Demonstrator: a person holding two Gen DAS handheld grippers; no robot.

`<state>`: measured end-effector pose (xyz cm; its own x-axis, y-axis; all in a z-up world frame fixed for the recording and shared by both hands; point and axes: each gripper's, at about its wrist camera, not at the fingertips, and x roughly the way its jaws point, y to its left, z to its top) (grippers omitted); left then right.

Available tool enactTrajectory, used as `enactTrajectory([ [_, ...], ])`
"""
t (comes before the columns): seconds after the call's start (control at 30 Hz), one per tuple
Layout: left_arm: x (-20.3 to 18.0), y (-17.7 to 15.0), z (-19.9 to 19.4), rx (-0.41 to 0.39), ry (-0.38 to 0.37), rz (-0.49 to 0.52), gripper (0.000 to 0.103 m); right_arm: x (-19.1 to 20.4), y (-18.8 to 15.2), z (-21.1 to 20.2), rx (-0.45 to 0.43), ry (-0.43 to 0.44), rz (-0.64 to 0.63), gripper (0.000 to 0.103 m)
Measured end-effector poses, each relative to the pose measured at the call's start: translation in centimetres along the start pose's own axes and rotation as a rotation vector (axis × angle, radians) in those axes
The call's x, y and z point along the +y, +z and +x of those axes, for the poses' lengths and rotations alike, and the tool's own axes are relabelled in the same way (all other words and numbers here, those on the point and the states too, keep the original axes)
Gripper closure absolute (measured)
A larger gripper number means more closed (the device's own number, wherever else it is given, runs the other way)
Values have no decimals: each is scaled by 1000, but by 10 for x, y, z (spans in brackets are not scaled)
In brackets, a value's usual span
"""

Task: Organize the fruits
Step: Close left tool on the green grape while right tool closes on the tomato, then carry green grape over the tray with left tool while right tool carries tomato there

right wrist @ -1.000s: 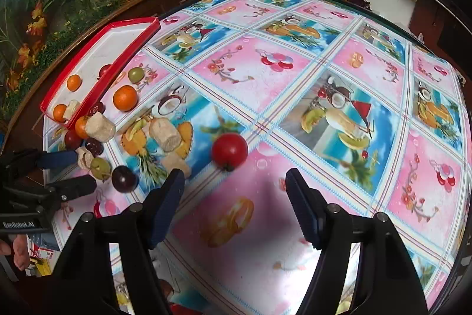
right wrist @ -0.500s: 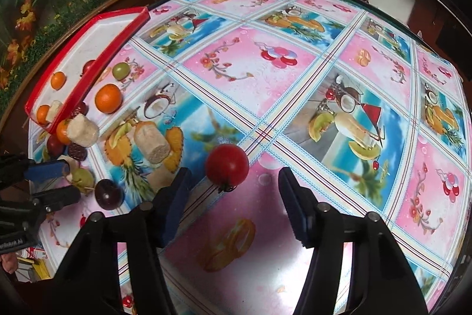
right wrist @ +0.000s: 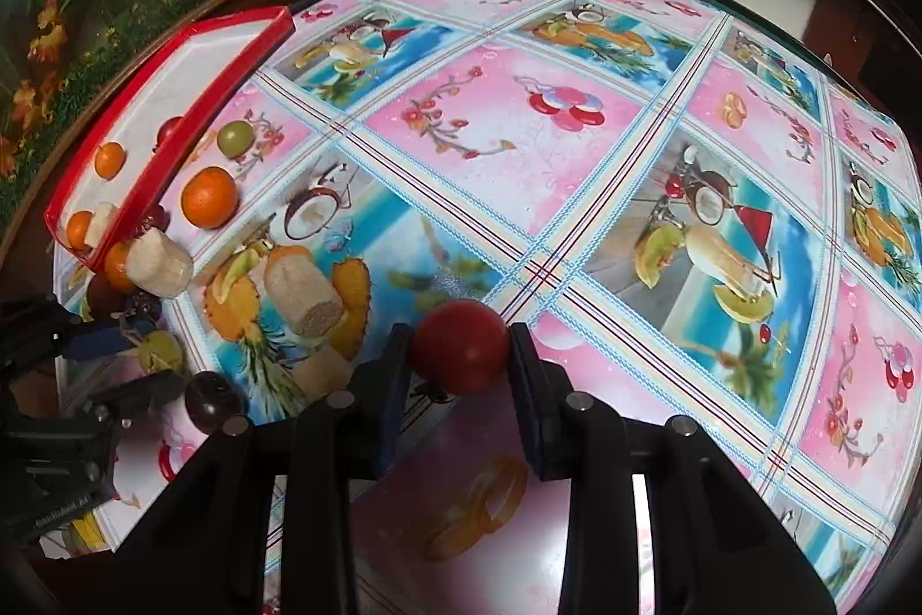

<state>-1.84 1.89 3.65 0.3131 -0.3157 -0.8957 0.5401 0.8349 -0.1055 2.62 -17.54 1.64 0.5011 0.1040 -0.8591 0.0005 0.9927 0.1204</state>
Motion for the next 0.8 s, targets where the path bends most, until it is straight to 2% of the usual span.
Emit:
enactTrajectory([
  [0.27,10,0,-25,-54,-67,-80,72,3,1,-24,-48,39,3,68],
  [0.63,18,7,-39,-97,-50,-110,72,16,6,-35,-71,79,-18,68],
  [0.8,34,10,-45,-116,-35,-160,72,23,10,-35,-73,87,-34,68],
])
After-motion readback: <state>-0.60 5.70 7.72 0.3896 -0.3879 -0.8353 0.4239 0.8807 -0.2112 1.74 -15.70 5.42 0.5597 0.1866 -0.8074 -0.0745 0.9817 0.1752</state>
